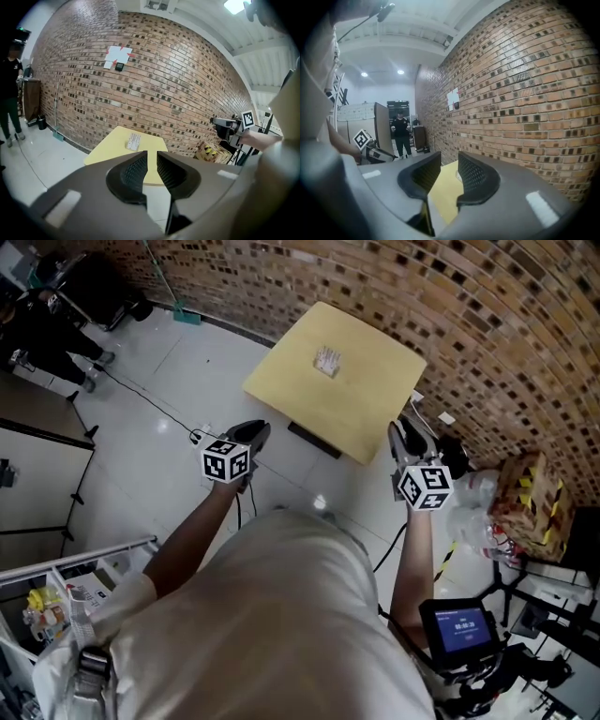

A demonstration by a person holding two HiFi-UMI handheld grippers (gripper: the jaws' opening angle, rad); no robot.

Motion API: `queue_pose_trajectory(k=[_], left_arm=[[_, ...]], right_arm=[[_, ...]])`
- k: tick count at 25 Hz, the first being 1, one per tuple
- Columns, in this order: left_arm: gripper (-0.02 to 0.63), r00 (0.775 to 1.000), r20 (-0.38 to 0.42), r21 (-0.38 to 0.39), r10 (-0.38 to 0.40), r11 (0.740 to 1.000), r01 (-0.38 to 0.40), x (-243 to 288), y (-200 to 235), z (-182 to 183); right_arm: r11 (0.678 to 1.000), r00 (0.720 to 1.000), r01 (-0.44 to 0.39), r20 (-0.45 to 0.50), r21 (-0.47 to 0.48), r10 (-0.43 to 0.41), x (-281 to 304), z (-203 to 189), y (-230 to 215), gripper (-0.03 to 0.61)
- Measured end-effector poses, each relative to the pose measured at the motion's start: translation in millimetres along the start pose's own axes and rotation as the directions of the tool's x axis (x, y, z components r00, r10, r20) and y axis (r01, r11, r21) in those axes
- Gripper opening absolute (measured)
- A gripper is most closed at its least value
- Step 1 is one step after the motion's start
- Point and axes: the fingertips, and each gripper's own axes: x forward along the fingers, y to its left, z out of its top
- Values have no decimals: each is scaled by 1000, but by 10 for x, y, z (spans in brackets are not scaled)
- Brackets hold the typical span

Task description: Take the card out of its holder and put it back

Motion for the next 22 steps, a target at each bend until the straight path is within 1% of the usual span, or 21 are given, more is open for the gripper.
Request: queue_pose_trajectory(k=[7, 11, 14, 21, 22], left_arm=[[83, 999, -14, 16, -32, 999, 32, 104, -187, -16], [83, 999, -17, 26, -39, 999, 39, 112, -245, 3], [83, 998, -32, 31, -46, 998, 47, 142, -330, -55], [83, 997, -52, 36, -54, 998, 56, 159, -513, -157], [83, 997, -54, 36, -55, 998, 57, 156, -544, -176]], right_arm=[[999, 999, 34, -1, 15, -34, -151, -185, 14, 86], [999, 999, 38, 16, 11, -38, -168, -147, 32, 72], [999, 999, 41, 21, 7, -41, -219, -132, 11, 55], [999, 999, 35, 19, 4, -35, -332, -204, 58, 24], [999, 999, 32, 17, 4, -32, -355, -222, 74, 11]])
